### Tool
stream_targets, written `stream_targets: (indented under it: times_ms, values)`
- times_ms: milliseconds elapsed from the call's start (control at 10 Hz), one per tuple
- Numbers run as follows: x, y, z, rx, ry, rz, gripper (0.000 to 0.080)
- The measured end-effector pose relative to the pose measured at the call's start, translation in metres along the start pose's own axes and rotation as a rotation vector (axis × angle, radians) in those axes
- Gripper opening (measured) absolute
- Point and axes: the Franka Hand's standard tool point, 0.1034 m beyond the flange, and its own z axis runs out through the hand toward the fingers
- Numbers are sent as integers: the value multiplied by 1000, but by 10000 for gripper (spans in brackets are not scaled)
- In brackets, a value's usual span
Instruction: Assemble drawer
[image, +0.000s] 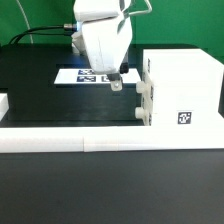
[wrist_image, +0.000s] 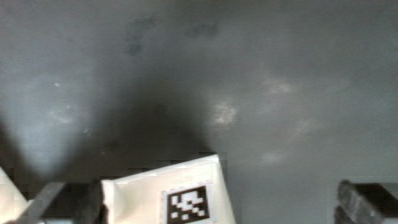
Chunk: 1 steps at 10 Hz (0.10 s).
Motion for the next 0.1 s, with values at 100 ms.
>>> stream_targets:
  times_ms: [100]
  values:
    - [0,0,1,1,0,1,649]
